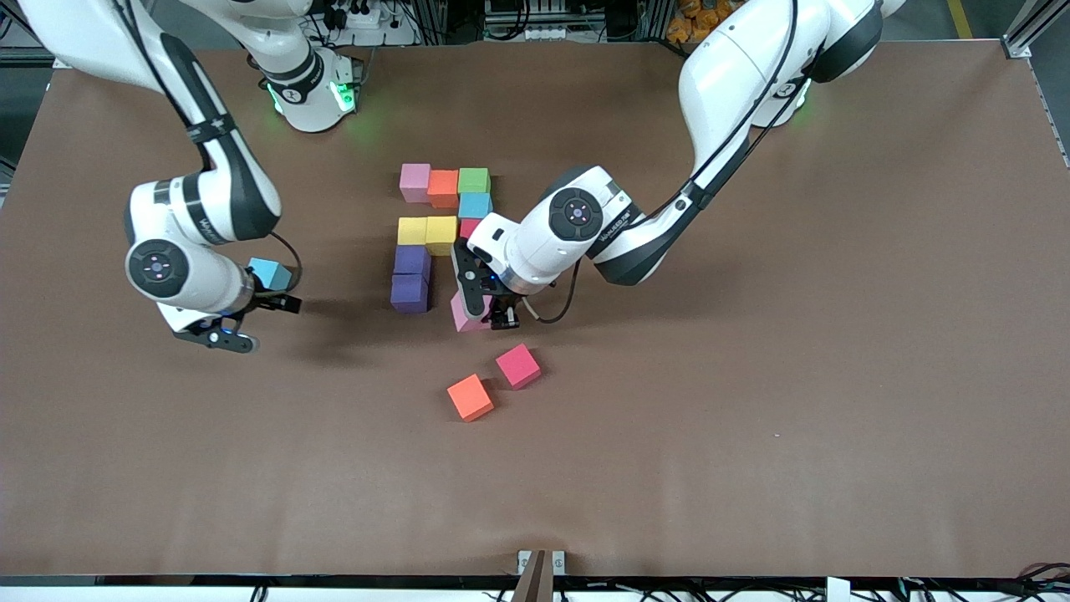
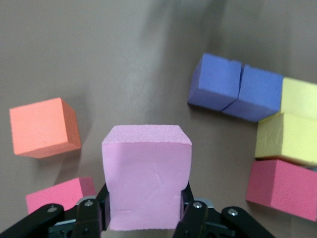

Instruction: Form number 2 with 11 blocks

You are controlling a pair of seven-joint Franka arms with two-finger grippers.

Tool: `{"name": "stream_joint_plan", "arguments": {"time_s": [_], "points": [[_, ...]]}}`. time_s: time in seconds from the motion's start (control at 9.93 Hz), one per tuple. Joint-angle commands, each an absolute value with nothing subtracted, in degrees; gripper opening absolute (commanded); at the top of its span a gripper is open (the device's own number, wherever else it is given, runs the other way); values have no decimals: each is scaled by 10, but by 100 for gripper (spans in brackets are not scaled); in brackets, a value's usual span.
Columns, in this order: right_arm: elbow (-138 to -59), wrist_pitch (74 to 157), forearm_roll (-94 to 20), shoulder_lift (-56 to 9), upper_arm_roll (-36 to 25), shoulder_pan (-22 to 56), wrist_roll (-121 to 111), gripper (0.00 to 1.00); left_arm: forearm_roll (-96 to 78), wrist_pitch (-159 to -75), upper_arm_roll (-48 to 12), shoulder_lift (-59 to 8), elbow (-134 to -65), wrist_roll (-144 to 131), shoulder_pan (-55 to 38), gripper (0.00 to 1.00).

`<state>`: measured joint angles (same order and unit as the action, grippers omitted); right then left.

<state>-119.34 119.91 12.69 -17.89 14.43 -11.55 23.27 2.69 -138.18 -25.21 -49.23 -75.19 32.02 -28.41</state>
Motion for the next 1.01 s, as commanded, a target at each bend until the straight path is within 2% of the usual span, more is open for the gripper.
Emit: {"name": "stream_joint_plan", "arguments": {"time_s": [0.0, 0.1, 0.4, 0.91], "points": [[-1271, 1227, 121, -136, 153, -148, 194, 100, 35, -1391, -203, -518, -734, 321, -352, 20], [-1295, 1246, 121, -127, 152, -149, 192, 100, 35, -1398, -186, -519, -734, 328, -368, 20], [-1317, 1262, 106, -126, 152, -150, 192, 100, 34, -1404, -193, -546, -714, 378, -381, 20], [-1341, 1298, 106, -125, 147, -167, 154, 100, 32, -1478, -192, -593, -682, 374, -399, 22]]}}
